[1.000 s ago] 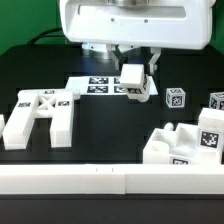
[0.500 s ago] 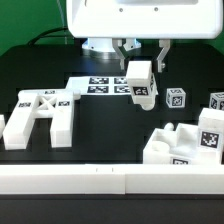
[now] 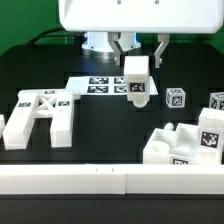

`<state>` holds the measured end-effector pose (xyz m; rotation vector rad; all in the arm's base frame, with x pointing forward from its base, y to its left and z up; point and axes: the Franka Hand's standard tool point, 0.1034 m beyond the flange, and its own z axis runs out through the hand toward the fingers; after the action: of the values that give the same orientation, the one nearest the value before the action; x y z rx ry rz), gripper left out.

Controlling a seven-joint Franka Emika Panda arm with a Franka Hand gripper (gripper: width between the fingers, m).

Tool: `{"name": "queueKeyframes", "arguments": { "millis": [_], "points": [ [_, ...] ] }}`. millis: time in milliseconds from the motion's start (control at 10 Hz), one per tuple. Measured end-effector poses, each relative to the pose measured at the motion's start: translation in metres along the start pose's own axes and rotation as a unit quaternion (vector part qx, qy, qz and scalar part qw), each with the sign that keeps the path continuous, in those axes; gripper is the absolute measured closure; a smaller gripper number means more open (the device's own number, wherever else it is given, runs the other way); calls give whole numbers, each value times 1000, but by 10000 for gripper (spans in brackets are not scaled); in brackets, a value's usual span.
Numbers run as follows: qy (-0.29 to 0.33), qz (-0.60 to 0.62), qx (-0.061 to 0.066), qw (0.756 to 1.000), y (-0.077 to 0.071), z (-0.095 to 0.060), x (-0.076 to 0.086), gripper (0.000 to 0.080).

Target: Assemble chair

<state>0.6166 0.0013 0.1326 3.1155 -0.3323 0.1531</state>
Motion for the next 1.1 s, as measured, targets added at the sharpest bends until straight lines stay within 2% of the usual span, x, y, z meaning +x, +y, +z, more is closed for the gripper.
{"name": "queueKeyframes", "arguments": {
  "millis": [200,300,600,1100],
  "points": [
    [4,0,0,1000,0,1,0,510],
    [48,-3,3,999,-2,1,9,510],
    [150,-11,7,989,-9,4,13,510],
    [142,-18,2,990,-8,14,10,510]
  ]
}}
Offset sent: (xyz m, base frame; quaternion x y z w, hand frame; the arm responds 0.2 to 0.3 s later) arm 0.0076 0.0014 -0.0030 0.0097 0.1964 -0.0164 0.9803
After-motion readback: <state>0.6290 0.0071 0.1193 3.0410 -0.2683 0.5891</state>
